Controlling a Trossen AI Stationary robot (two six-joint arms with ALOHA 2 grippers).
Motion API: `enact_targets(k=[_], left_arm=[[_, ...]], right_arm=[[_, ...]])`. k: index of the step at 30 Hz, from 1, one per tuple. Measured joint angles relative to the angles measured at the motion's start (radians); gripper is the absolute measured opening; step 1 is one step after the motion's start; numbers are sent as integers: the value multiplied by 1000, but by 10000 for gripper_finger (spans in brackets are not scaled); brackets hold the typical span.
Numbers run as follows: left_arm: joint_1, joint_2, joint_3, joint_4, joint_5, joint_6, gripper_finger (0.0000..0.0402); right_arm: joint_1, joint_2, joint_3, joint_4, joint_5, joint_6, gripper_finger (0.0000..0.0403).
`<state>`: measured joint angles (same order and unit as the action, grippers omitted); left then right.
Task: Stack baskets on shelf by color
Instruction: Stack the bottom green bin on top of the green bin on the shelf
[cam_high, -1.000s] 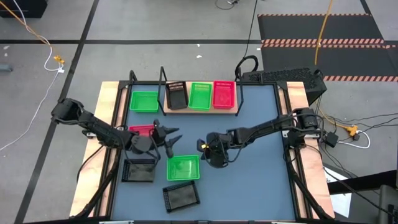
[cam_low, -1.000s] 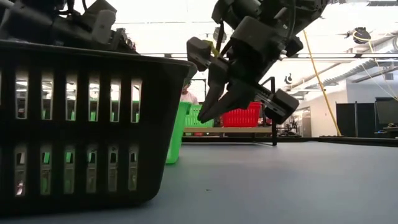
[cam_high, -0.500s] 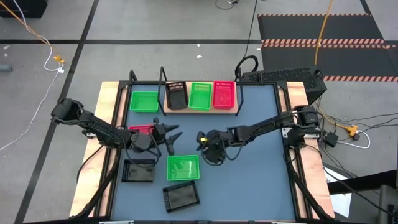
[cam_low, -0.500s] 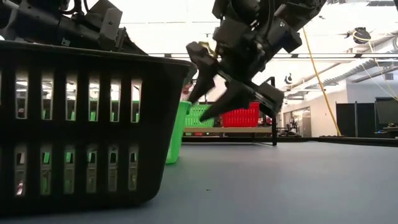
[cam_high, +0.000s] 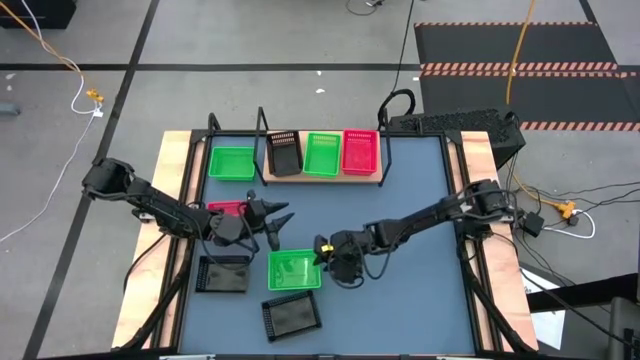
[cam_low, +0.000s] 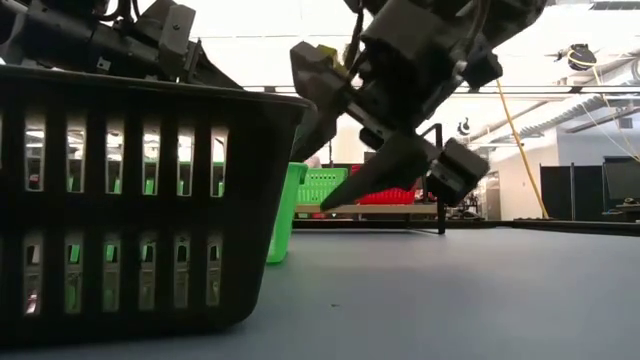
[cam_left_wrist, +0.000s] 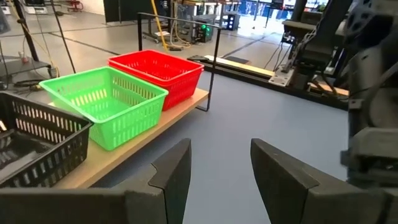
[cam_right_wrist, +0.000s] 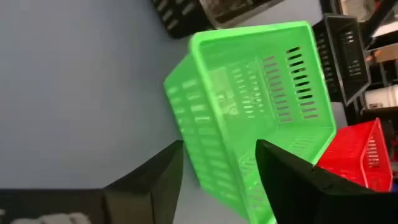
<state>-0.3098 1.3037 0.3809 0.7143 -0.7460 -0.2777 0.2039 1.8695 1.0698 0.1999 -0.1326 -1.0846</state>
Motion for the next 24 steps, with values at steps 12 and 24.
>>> enact_targets(k=[12,24], left_arm=[[18,-4,0,-2,-1,82,168],[77,-242,0,1,-238,490,168]], right_arm=[[-27,-5,-1,-52,4,27,22],[-74,-299,0,-204,358,211,6]])
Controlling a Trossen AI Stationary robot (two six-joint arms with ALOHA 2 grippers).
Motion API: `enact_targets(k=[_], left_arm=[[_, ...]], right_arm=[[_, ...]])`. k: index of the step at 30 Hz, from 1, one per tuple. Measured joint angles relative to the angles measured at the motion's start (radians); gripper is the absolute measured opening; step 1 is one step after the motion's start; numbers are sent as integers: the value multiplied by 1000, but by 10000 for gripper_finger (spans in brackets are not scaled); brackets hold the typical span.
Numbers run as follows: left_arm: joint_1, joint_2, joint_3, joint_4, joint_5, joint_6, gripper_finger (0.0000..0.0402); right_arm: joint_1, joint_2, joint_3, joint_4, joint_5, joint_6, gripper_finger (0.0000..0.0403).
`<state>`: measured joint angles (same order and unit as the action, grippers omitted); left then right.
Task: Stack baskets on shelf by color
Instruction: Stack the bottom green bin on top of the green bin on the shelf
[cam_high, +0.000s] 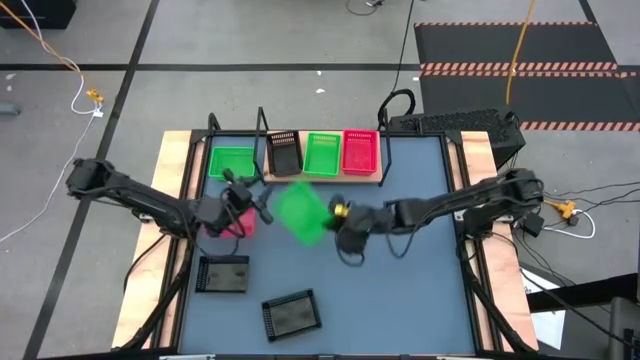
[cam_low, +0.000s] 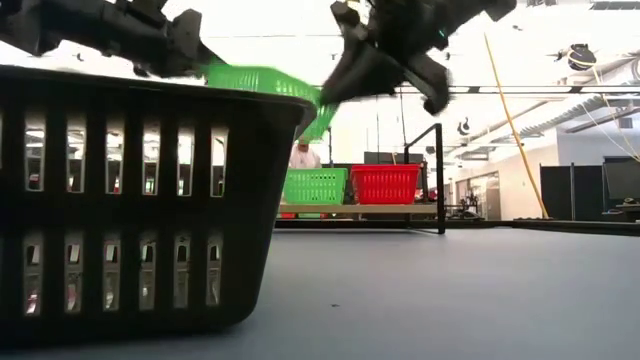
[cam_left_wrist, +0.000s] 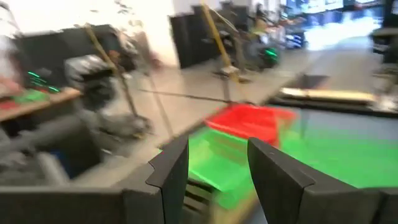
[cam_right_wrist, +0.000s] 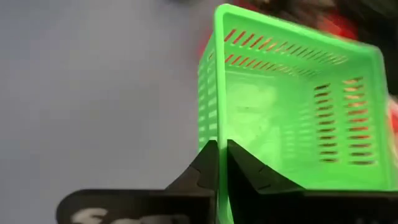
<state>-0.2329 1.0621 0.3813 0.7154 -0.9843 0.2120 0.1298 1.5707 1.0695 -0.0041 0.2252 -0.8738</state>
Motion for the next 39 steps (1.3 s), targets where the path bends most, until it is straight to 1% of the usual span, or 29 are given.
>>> enact_targets(k=[2,4,5,6,8,9,11,13,16,20,23,29,39], left_arm=[[1,-64,0,-9,-17,65,168],[1,-116,0,-44,-20,90,168],[1,-138,0,-65,-20,89,168],[1,-156,0,-97,-20,80,168],[4,-181,0,-172,-20,44,168],[7,-188,0,-215,-20,13,168],[13,-193,0,-296,-20,-61,168],[19,-193,0,-370,-19,-141,168],[19,-192,0,-483,-20,-246,168],[19,-192,0,-622,-19,-333,168],[23,-192,0,-679,-20,-351,168],[24,-192,0,-692,-20,-348,168],[19,-192,0,-745,-20,-383,168]], right_arm=[[-37,-39,0,63,154,88,5],[-86,-62,6,115,314,228,4],[-113,-63,29,103,358,308,3],[-138,-62,66,63,361,378,3],[-182,-34,156,-45,302,481,3],[-202,-10,207,-85,279,508,3],[-235,54,313,-165,263,514,2],[-262,116,408,-292,246,529,2],[-304,189,487,-430,225,580,2],[-346,244,489,-475,188,589,2],[-360,268,488,-511,154,567,2],[-374,278,488,-511,57,522,2],[-378,277,488,-585,35,526,3]])
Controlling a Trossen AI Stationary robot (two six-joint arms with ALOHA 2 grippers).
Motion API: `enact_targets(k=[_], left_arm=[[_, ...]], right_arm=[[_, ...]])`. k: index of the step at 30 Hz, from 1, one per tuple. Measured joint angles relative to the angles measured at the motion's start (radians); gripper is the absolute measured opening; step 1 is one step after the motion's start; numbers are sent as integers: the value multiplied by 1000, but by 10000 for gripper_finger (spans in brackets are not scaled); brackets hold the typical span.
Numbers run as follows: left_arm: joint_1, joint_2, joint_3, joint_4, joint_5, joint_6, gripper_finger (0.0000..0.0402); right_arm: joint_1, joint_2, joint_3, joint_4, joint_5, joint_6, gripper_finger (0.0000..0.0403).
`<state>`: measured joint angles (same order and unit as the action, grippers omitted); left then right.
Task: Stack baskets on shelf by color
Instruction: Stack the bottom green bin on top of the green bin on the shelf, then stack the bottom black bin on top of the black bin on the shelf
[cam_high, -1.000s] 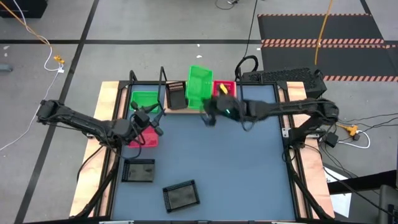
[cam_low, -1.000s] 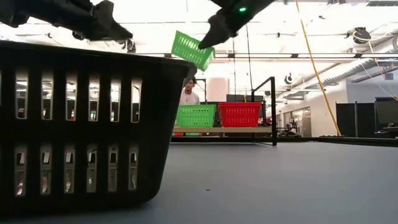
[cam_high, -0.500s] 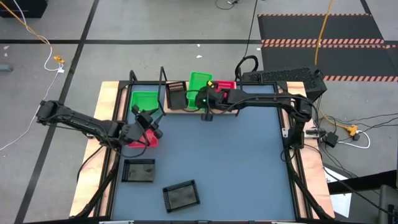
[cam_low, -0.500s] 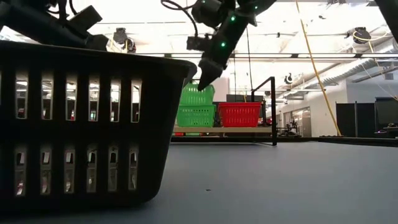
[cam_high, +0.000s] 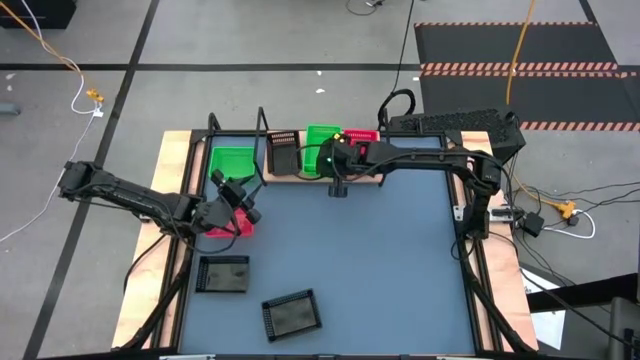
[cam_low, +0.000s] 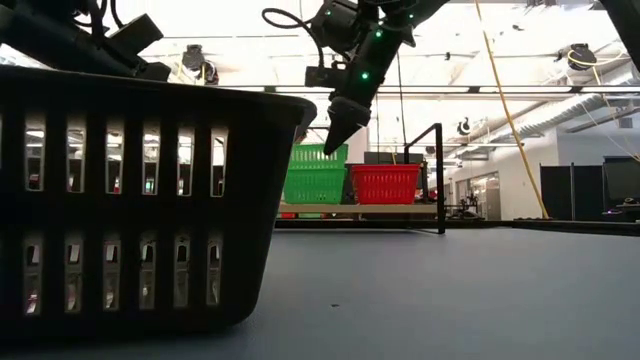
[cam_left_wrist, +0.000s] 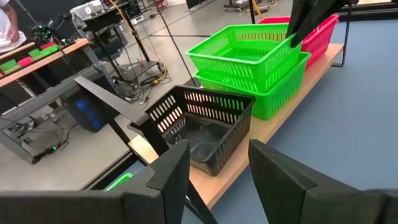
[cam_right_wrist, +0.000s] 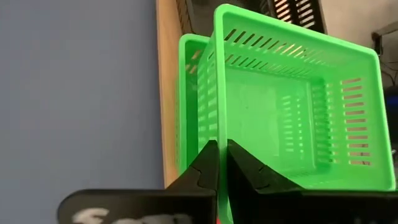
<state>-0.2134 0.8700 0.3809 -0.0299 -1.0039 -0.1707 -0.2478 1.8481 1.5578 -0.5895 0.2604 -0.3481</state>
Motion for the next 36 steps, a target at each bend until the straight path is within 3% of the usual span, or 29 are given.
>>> enact_targets(k=[7,18,22,25,31,34,36], left_arm=[[0,0,0,2,0,3,168],[0,0,0,12,58,-31,168],[-7,0,0,1,63,-54,168],[-25,0,0,-1,85,-77,168],[-72,0,0,89,189,-80,168],[-114,0,0,190,270,-86,168],[-151,0,0,250,338,-72,168]], right_arm=[[-8,0,0,1,-1,-35,12],[-3,-22,0,-11,4,-7,134],[18,-62,-1,-14,-14,61,158],[57,-93,-11,15,-141,73,160],[157,-100,-141,235,-511,76,147],[238,-100,-233,370,-544,76,146],[302,-98,-261,409,-510,76,146]])
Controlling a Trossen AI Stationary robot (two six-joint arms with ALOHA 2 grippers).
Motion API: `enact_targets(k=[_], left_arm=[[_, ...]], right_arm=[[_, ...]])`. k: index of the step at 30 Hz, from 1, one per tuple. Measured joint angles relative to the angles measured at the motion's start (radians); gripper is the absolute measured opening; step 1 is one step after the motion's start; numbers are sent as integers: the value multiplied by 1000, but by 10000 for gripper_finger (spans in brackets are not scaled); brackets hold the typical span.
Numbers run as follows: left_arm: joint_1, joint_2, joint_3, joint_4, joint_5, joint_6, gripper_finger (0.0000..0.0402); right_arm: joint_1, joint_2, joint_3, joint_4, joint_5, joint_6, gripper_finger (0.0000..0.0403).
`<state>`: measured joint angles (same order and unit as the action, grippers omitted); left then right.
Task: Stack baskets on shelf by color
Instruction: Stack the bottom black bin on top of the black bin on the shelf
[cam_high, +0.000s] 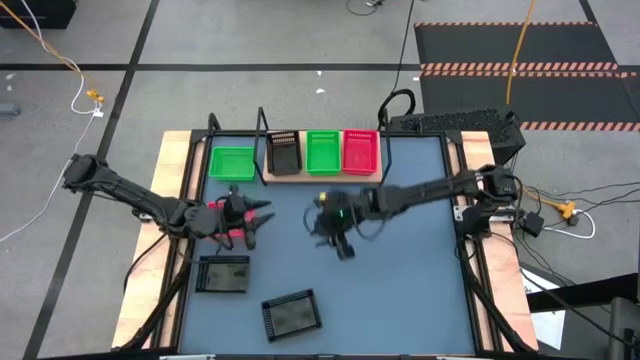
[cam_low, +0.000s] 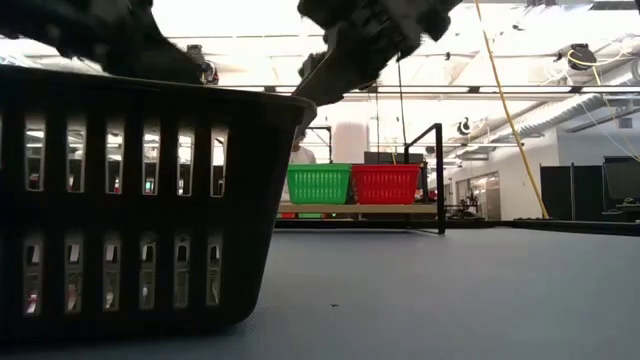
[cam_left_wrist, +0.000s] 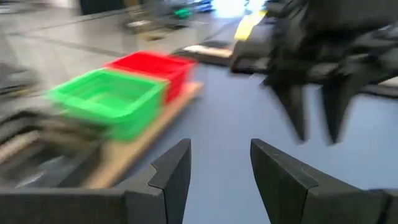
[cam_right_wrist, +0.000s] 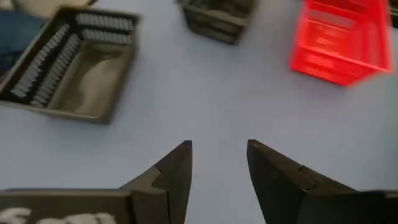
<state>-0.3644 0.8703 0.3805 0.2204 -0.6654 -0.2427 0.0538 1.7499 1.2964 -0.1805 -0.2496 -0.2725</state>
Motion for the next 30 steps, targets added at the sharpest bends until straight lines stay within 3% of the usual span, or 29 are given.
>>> enact_targets(k=[4,8,10,13,18,25,30], left_arm=[[-95,0,0,92,60,36,168],[-184,0,0,219,60,96,168],[-229,0,0,309,62,160,168],[-292,0,0,435,99,283,168],[-348,0,0,415,120,393,168],[-315,87,0,337,115,194,168],[-272,179,0,400,115,135,168]], right_arm=[[120,-1,39,-2,191,-10,146],[215,-22,220,-226,249,-147,146],[249,-51,297,-261,299,-181,146],[264,-113,324,-265,272,-185,146],[229,-154,198,-175,195,-141,146],[243,-66,-135,367,133,-136,146],[279,-27,-169,358,221,-108,146]])
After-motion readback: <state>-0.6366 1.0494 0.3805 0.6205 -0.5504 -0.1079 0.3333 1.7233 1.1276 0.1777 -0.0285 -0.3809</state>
